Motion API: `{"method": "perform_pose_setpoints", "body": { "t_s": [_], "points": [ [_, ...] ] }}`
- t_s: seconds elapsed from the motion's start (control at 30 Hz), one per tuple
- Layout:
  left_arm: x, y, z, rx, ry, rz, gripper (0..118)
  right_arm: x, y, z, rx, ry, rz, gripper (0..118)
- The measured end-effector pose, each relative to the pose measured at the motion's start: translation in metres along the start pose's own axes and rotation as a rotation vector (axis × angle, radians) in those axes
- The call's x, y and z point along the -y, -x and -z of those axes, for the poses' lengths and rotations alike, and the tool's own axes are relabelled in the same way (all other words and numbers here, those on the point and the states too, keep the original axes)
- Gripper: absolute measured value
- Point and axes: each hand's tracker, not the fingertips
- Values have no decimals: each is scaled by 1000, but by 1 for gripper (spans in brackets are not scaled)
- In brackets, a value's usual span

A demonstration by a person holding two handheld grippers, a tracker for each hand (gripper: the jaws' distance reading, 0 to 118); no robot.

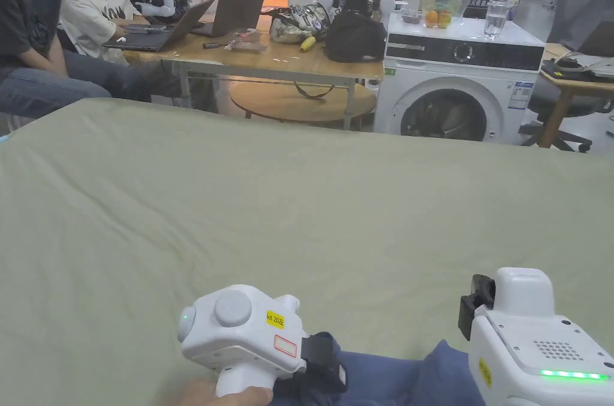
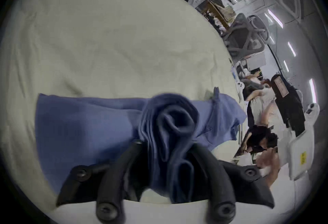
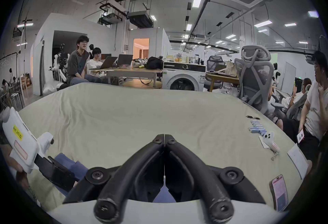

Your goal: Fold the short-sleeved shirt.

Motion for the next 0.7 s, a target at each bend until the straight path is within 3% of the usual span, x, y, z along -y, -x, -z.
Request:
{"method": "perform_pose_setpoints", "body": {
  "t_s": [0.07, 0.1, 0.3, 0.37, 0.43, 0.47, 0.6, 0.7],
  "points": [
    [1, -4, -8, 43, -6, 2, 52, 0, -2, -1, 5, 1, -1, 0],
    [0, -6, -13, 21, -13, 18, 57, 0, -3, -1, 5, 3, -3, 0],
    [-4, -7, -62, 155, -88, 7, 57, 1, -5, -3, 3, 8, 2, 0],
    [-6, -8, -75, 135, -148, 30, 49, 2, -5, -4, -1, 8, 6, 0],
    [-9, -4, -77, 75, -160, 55, 20, 2, -5, -4, -3, 9, 8, 0],
    [-9, -3, -72, 18, -149, 49, 13, 2, -5, -4, -5, 9, 8, 0],
    [-2, -2, -38, -124, -31, 125, 5, 4, -5, -4, -8, 12, 9, 0],
    [6, 1, -14, 62, 30, 79, 4, 6, -5, -4, -9, 16, 11, 0]
  ]
}}
